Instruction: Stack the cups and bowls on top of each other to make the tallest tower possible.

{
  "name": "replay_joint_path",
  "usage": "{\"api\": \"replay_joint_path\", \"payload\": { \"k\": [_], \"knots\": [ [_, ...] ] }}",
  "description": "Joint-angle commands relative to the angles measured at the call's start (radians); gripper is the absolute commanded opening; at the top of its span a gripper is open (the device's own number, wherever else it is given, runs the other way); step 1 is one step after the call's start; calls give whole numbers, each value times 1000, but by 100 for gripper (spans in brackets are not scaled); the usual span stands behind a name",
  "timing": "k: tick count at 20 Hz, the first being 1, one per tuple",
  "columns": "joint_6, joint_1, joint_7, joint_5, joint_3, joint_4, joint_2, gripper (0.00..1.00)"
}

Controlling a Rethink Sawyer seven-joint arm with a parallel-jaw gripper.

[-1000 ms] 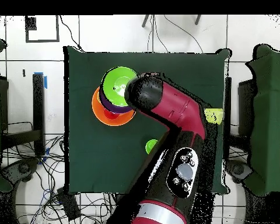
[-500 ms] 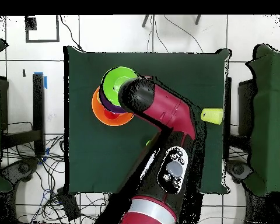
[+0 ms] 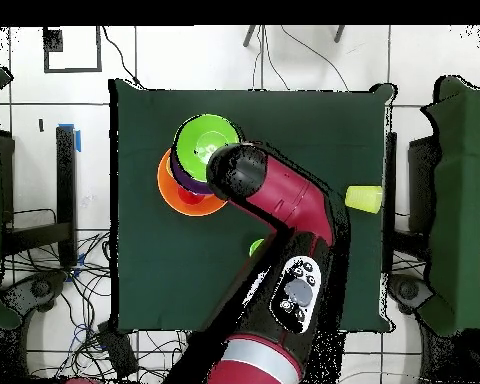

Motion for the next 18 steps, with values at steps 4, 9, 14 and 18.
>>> {"api": "replay_joint_path", "payload": {
  "k": [4, 9, 14, 18],
  "knots": [
    [28, 19, 175, 7, 66, 66, 70, 100],
    [66, 38, 190, 0, 38, 54, 67, 100],
    [106, 50, 191, -5, 20, 42, 63, 100],
    [118, 46, 177, -5, 19, 45, 57, 100]
  ]
}}
